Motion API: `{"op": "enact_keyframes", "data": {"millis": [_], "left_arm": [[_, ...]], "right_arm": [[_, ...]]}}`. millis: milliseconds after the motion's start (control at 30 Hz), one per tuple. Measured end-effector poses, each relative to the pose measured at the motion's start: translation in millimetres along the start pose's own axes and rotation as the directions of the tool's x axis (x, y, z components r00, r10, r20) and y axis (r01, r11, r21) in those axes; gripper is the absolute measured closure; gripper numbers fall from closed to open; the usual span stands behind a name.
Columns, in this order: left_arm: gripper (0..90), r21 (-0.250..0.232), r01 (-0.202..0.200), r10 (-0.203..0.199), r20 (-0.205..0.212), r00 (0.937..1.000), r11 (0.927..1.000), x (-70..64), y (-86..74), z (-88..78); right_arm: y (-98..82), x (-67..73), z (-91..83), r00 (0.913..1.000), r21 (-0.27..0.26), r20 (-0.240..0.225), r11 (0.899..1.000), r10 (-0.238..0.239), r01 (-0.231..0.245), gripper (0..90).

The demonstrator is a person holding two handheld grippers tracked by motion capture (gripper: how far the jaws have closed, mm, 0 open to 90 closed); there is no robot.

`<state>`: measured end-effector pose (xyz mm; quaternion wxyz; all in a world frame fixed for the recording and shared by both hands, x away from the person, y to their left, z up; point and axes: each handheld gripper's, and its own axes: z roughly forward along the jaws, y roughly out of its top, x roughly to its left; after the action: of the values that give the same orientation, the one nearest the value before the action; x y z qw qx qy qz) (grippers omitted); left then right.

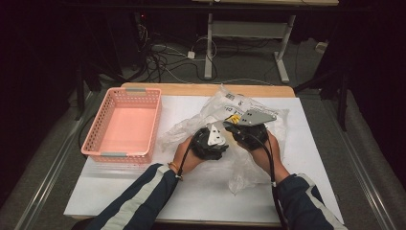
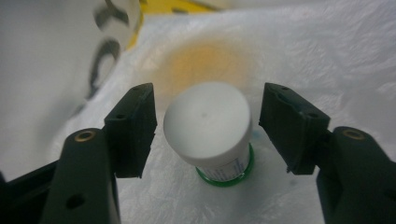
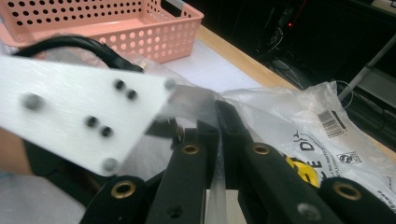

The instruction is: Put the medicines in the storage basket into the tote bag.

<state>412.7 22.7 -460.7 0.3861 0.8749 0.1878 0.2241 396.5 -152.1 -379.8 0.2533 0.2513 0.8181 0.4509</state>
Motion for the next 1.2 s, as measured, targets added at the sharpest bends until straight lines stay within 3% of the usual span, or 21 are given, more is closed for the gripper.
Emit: {"op": "enact_keyframes", "data": {"millis": [33,67,133,233,333,433,600,700,767,933,1000,1100,1200], "left_arm": [[34.4,-0.010,-0.005,0.005,-0.015,0.9999,0.9999,-1.6,1.2,-3.8],[28.7,-0.013,-0.005,0.004,-0.024,0.9997,0.9999,-3.5,2.5,-7.0],[28.6,-0.031,-0.009,0.008,-0.037,0.9993,0.9995,-7.6,3.9,-14.6],[27.8,-0.040,-0.047,0.045,-0.047,0.9979,0.9981,-15.0,4.3,-30.5],[25.9,-0.058,-0.091,0.088,-0.050,0.9949,0.9942,-22.1,3.3,-53.0],[25.9,-0.094,-0.110,0.105,-0.065,0.9924,0.9894,-25.7,0.1,-79.8],[20.1,-0.146,-0.108,0.087,-0.142,0.9860,0.9834,-18.1,-8.7,-122.1],[20.0,-0.143,-0.101,0.071,-0.197,0.9778,0.9847,-7.3,-15.1,-137.7],[20.0,-0.124,-0.084,0.056,-0.212,0.9757,0.9887,0.1,-21.0,-141.5],[19.9,-0.038,-0.012,0.005,-0.190,0.9817,0.9992,14.6,-34.8,-132.4],[19.9,-0.001,-0.005,0.005,-0.189,0.9820,1.0000,17.3,-36.5,-126.1],[20.7,0.046,0.025,-0.015,-0.191,0.9816,0.9986,21.3,-37.5,-117.6],[36.0,0.080,0.027,-0.014,-0.155,0.9877,0.9964,23.2,-39.7,-112.5]], "right_arm": [[0.0,0.0,0.0,1.0000,0.000,0.000,1.000,0.000,0.000,90.0],[-0.4,-0.1,0.0,1.0000,0.003,-0.002,1.000,-0.002,0.002,90.0],[-0.4,0.1,-0.3,1.0000,0.004,-0.003,1.000,-0.002,0.002,90.0],[-0.5,1.2,-2.3,1.0000,0.003,-0.002,1.000,-0.008,0.008,90.0],[-3.1,1.0,-5.0,0.9999,0.008,-0.003,1.000,-0.014,0.014,90.0],[-4.9,0.7,-6.1,0.9999,0.012,-0.007,1.000,-0.014,0.014,90.0],[-8.4,1.4,-9.3,0.9997,0.023,-0.014,1.000,-0.019,0.020,90.0],[-9.9,0.4,-13.9,0.9993,0.032,-0.024,0.999,-0.029,0.030,89.8],[-11.4,-2.9,-18.6,0.9993,0.022,-0.036,1.000,-0.008,0.009,89.8],[-19.8,-5.1,-25.1,0.9992,0.051,-0.032,0.998,-0.021,0.023,89.8],[-20.7,-8.5,-29.4,0.9995,0.044,-0.032,0.999,-0.007,0.009,89.8],[-23.2,-10.3,-34.9,0.9996,0.057,-0.014,0.998,-0.026,0.026,89.8],[-27.4,-15.0,-39.9,0.9998,0.058,-0.004,0.998,-0.017,0.017,89.8]]}}
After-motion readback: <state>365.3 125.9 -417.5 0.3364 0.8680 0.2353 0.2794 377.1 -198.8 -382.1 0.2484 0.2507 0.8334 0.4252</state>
